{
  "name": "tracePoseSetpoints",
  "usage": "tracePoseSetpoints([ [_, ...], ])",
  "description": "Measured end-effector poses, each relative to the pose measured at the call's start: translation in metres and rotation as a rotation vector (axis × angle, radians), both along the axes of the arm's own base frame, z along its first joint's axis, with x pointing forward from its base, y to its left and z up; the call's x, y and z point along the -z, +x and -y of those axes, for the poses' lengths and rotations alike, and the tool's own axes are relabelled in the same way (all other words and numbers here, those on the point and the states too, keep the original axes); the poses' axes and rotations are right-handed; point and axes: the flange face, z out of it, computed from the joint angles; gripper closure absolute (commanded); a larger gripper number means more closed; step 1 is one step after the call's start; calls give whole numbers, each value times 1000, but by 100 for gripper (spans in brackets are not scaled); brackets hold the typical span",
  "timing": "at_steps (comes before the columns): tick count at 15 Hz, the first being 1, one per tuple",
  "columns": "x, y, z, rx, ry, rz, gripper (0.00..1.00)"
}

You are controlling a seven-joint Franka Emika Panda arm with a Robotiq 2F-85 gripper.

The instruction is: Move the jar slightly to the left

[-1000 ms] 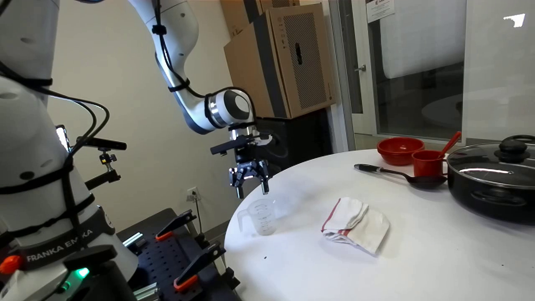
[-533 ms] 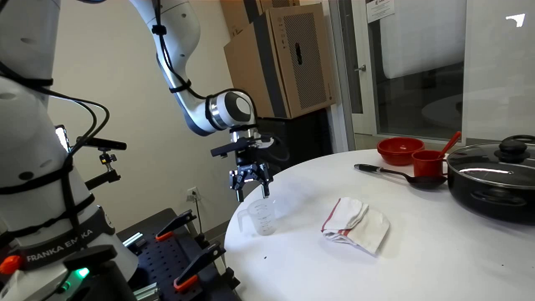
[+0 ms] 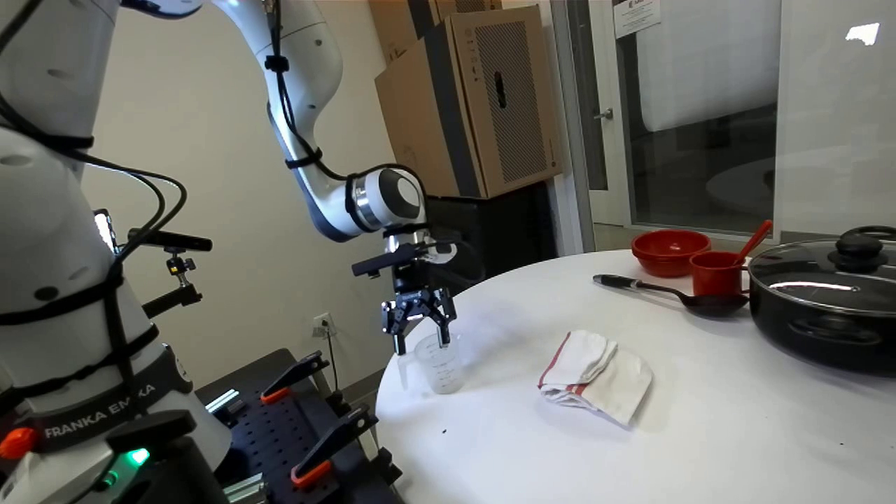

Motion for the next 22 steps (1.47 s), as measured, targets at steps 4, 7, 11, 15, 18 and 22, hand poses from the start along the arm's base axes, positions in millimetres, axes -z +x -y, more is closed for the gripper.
tracePoseSetpoints([
  [4,12,-7,-2,-31,-34,-6,54],
  [7,14,-8,1,-37,-44,-7,77],
  [11,13,-6,5,-31,-47,-2,100],
  [15,-4,-9,8,-6,-75,-18,99],
  [18,-32,-7,9,34,-109,-12,99],
  [22,-88,5,12,109,-135,14,99],
])
